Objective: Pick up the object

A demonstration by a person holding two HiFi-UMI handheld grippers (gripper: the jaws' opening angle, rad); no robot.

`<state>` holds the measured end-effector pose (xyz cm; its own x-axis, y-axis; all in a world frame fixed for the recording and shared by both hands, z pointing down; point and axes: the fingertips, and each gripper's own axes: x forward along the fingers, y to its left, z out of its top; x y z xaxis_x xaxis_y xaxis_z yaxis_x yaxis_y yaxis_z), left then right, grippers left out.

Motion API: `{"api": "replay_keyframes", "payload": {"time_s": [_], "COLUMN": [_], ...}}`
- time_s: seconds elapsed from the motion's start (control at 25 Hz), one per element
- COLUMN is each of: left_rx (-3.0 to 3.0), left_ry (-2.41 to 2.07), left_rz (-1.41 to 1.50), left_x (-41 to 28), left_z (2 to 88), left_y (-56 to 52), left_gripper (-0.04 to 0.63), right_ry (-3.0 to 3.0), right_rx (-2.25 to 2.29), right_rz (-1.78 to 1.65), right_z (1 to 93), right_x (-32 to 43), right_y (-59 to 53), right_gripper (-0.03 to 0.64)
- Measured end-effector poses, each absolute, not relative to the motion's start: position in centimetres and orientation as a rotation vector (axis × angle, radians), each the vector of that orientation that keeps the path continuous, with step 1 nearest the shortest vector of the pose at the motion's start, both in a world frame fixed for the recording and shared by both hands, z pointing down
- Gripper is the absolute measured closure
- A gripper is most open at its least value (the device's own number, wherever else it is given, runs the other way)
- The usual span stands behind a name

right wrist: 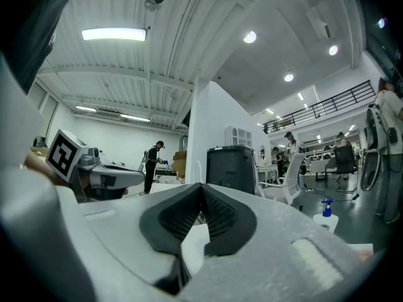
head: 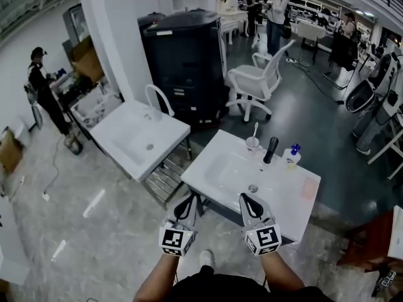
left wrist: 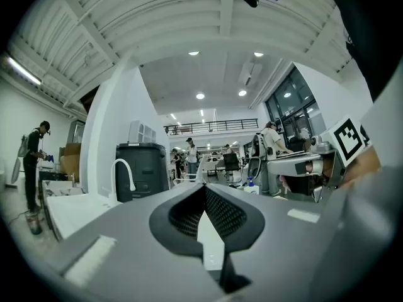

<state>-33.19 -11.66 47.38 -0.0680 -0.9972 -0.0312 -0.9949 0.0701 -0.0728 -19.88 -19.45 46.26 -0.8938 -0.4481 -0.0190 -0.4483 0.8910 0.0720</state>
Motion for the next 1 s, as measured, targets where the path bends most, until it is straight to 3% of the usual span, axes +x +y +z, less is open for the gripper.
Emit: {"api": "replay_keyframes", "payload": {"time_s": [0.56, 1.0], "left_rx": [-2.307, -2.524], "left_ry": [2.030, 1.852], "left_rz": [-0.038, -0.005], "left_x": [-36.2, -31.6], "left_z": [47.8, 47.6], "left_y": [-18.7, -24.2], "left_gripper": [0.578, 0.578], "right_ry": [3.003, 2.896], "right_rx": [-1.037, -1.364], "right_rz": [0.151, 0.070], "right_z": [46.6, 47.9], "right_x": [-20.4, -13.9], "right_y": [-24.4, -27.4], "right_gripper": [0.614, 0.614]}}
